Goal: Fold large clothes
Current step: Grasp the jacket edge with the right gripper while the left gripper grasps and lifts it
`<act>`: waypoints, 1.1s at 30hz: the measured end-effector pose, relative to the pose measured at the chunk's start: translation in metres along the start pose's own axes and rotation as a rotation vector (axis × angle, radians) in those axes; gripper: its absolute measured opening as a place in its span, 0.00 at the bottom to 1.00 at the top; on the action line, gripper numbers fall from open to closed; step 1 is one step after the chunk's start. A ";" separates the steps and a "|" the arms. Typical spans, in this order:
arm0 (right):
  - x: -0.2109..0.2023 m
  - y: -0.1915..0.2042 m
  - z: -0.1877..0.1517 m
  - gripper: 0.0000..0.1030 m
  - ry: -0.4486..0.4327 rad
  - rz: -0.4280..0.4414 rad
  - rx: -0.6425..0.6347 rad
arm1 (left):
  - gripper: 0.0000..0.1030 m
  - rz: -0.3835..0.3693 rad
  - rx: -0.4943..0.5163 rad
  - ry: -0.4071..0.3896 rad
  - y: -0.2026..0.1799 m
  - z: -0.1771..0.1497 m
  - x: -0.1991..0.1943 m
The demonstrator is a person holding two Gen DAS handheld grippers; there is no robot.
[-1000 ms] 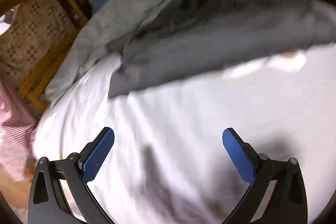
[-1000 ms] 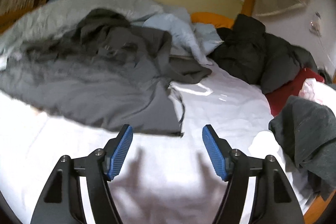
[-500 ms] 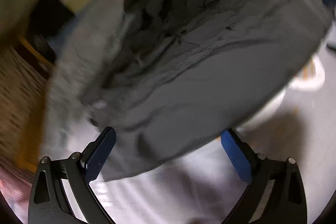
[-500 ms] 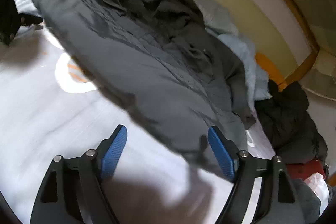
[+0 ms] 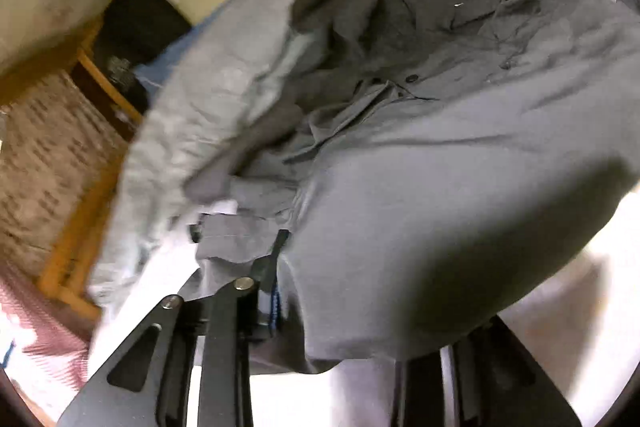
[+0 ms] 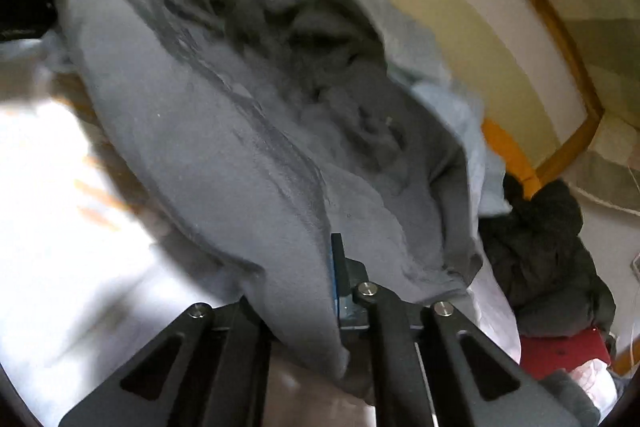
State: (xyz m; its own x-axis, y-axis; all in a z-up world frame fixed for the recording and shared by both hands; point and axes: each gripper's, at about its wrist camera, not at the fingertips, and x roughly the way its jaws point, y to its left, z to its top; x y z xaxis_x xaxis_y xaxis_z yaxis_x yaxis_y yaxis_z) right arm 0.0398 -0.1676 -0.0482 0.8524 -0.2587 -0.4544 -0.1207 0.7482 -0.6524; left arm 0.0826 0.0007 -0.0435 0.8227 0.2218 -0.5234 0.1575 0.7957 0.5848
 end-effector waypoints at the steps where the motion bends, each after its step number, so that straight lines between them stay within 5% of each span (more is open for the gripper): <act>1: -0.013 -0.001 -0.005 0.06 -0.048 -0.016 -0.007 | 0.27 -0.023 -0.015 -0.014 0.005 0.000 -0.014; 11: -0.110 0.020 -0.070 0.06 -0.019 0.054 -0.109 | 0.27 -0.184 0.002 0.027 -0.002 -0.063 -0.101; 17: -0.118 0.007 -0.078 0.15 -0.012 0.106 0.026 | 0.38 -0.159 -0.052 0.023 -0.005 -0.071 -0.101; 21: -0.125 -0.002 -0.078 0.33 -0.029 0.062 0.048 | 0.72 -0.103 -0.058 0.042 0.006 -0.078 -0.101; 25: -0.125 -0.015 -0.093 0.38 0.032 0.037 0.107 | 0.75 -0.110 -0.048 0.111 0.010 -0.096 -0.091; 29: -0.128 -0.024 -0.100 0.39 0.063 -0.023 0.133 | 0.72 -0.056 -0.082 0.086 0.024 -0.094 -0.093; 33: -0.121 -0.064 -0.099 0.39 0.083 0.111 0.316 | 0.71 -0.072 -0.146 0.086 0.052 -0.083 -0.095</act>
State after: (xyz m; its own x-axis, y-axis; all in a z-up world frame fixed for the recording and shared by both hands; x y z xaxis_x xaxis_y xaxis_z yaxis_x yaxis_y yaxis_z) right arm -0.1059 -0.2445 -0.0119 0.7973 -0.2043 -0.5680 -0.0356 0.9234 -0.3821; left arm -0.0327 0.0680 -0.0149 0.7615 0.2037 -0.6153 0.1281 0.8832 0.4511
